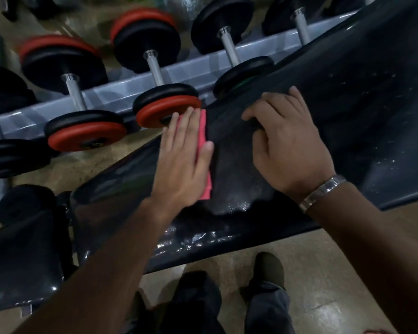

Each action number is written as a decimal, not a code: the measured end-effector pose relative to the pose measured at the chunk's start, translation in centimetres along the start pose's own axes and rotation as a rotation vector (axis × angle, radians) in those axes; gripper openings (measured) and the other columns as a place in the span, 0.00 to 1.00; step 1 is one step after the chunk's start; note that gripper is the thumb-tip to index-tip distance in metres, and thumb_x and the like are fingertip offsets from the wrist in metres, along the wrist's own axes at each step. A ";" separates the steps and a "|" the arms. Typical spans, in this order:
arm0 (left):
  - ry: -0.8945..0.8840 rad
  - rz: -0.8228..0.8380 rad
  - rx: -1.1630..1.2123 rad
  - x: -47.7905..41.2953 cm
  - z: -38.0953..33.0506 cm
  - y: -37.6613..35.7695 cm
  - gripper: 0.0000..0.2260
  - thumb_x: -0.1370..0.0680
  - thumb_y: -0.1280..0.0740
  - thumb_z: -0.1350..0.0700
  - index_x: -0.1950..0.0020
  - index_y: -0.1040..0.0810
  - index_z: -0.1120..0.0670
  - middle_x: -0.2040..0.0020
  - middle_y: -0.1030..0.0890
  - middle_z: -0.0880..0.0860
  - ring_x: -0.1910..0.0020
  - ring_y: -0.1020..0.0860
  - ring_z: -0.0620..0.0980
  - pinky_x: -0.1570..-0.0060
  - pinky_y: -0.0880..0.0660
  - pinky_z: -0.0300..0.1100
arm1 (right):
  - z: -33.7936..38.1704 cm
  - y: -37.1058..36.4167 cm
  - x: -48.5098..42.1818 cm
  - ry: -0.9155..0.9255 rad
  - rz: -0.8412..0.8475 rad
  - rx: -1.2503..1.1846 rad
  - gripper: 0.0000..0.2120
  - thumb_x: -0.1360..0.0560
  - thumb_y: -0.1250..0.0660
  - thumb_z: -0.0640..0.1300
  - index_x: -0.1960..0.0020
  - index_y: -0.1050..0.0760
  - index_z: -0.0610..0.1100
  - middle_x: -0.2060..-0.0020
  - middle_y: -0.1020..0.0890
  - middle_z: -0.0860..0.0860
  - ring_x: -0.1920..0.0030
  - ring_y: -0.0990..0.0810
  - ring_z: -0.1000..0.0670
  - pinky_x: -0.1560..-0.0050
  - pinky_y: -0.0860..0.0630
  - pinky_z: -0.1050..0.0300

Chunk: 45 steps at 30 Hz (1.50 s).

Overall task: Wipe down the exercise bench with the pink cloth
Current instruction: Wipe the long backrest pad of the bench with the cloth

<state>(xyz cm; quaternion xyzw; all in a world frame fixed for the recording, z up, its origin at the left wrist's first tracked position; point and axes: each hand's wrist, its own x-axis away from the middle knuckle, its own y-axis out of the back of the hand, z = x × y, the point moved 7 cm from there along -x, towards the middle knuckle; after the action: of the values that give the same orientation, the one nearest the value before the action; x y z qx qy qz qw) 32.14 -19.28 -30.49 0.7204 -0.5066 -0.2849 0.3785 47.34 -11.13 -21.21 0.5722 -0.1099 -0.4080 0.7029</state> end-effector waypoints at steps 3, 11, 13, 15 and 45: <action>0.161 0.000 0.042 -2.9 0.6 0.3 0.37 0.18 0.60 0.32 0.15 0.44 0.50 0.15 0.42 0.50 0.14 0.49 0.52 0.16 0.51 0.53 | -0.6 0.8 -0.7 -0.036 0.016 -0.102 0.15 0.27 0.40 0.33 0.43 0.22 0.40 0.49 0.20 0.44 0.45 0.22 0.41 0.26 0.34 0.42; -0.027 0.096 -0.092 -0.5 -0.9 0.9 0.31 0.15 0.63 0.36 0.13 0.56 0.47 0.13 0.57 0.44 0.16 0.66 0.42 0.17 0.66 0.48 | -3.4 4.1 -0.6 -0.070 0.050 0.284 0.15 0.24 0.39 0.44 0.40 0.20 0.46 0.40 0.22 0.45 0.33 0.28 0.39 0.25 0.43 0.32; 0.054 0.084 0.022 -0.9 -1.5 0.7 0.29 0.13 0.60 0.39 0.13 0.52 0.48 0.13 0.54 0.44 0.16 0.62 0.40 0.16 0.62 0.45 | -3.8 4.2 -0.1 -0.075 0.059 0.319 0.16 0.22 0.40 0.46 0.37 0.22 0.46 0.36 0.23 0.45 0.30 0.30 0.39 0.24 0.46 0.32; 0.118 0.027 0.079 -2.0 -2.1 0.4 0.27 0.12 0.57 0.42 0.14 0.48 0.50 0.13 0.49 0.46 0.15 0.56 0.42 0.16 0.59 0.45 | -3.8 3.9 0.3 -0.071 0.068 0.325 0.17 0.21 0.41 0.46 0.35 0.24 0.46 0.34 0.25 0.44 0.27 0.33 0.40 0.22 0.49 0.33; -0.155 0.020 -0.015 -4.4 -6.7 0.2 0.35 0.15 0.59 0.35 0.14 0.45 0.55 0.14 0.44 0.51 0.14 0.51 0.49 0.15 0.51 0.53 | -3.8 3.5 0.5 -0.075 0.012 0.403 0.16 0.20 0.44 0.46 0.35 0.26 0.45 0.34 0.25 0.43 0.26 0.32 0.40 0.22 0.48 0.34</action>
<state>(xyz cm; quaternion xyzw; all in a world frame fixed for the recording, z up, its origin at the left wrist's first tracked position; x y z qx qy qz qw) 35.93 -13.47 -26.56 0.6881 -0.5394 -0.3399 0.3463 51.54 -8.72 -19.48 0.6850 -0.2190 -0.3945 0.5720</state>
